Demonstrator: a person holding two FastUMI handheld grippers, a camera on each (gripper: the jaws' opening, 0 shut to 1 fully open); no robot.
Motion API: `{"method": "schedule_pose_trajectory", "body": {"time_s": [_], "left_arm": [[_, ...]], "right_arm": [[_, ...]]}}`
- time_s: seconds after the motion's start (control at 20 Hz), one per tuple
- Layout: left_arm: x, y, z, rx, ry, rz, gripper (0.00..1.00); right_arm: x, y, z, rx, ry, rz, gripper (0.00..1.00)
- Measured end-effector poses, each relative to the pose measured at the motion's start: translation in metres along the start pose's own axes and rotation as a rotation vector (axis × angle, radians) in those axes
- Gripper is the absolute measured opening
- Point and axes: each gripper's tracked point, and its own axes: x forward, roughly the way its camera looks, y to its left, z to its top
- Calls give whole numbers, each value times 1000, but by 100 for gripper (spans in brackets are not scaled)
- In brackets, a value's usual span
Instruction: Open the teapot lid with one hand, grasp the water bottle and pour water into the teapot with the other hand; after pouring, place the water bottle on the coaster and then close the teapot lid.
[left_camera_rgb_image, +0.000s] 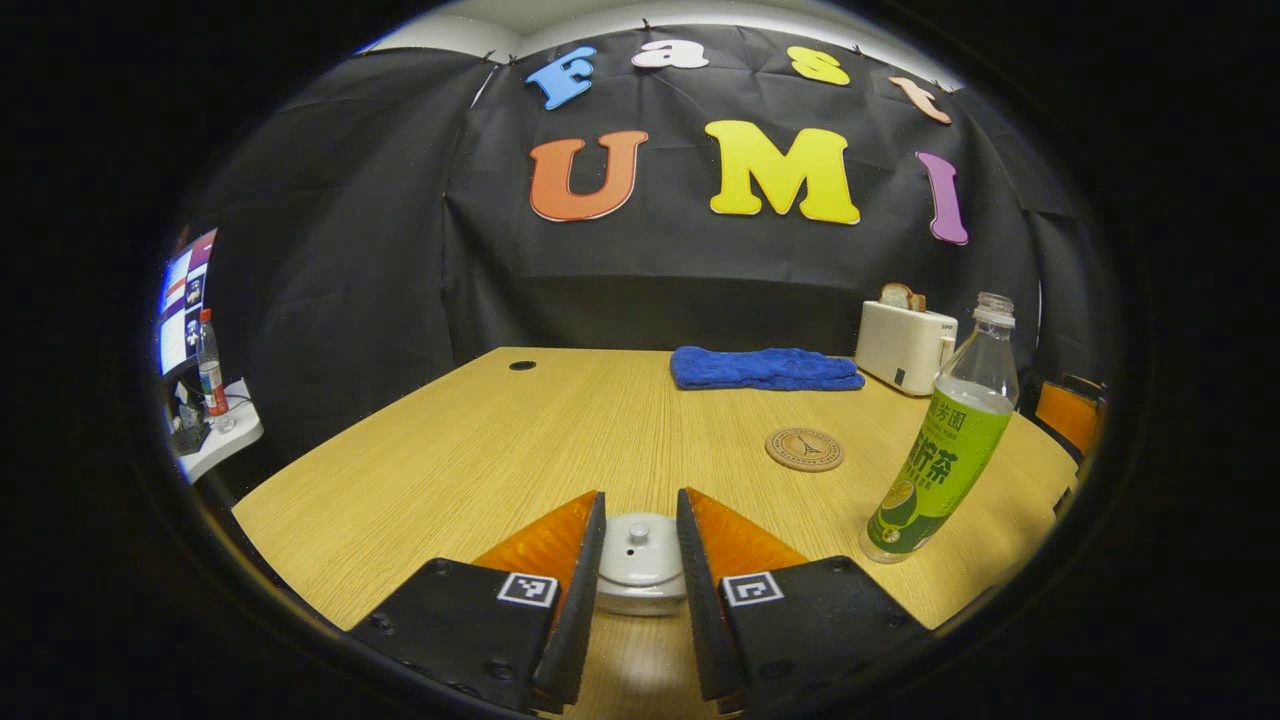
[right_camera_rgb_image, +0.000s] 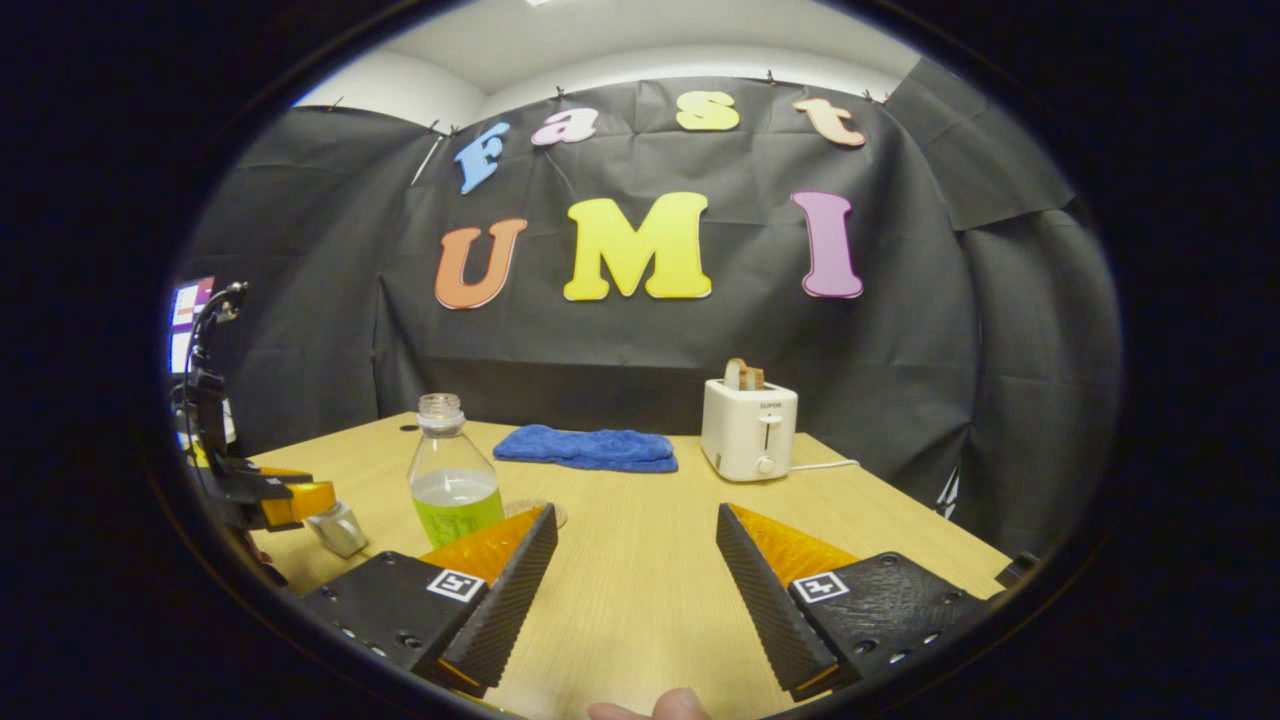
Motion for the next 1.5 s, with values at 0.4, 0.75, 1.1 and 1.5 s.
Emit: {"method": "schedule_pose_trajectory", "body": {"time_s": [0.4, 0.75, 1.1, 1.5], "left_arm": [[3, -1, 4, 9, -16, 0, 6], [-8, 1, 17, -16, -50, -10, 3], [-30, 1, 36, -20, -107, -23, 3], [-57, 6, 53, -12, -166, -22, 3]], "right_arm": [[-2, 23, -9, -39, 15, 95, 96], [-12, 53, -9, -9, 12, 216, 98], [1, 80, -35, 11, 75, 253, 95], [30, 119, -46, 14, 87, 280, 96]]}}
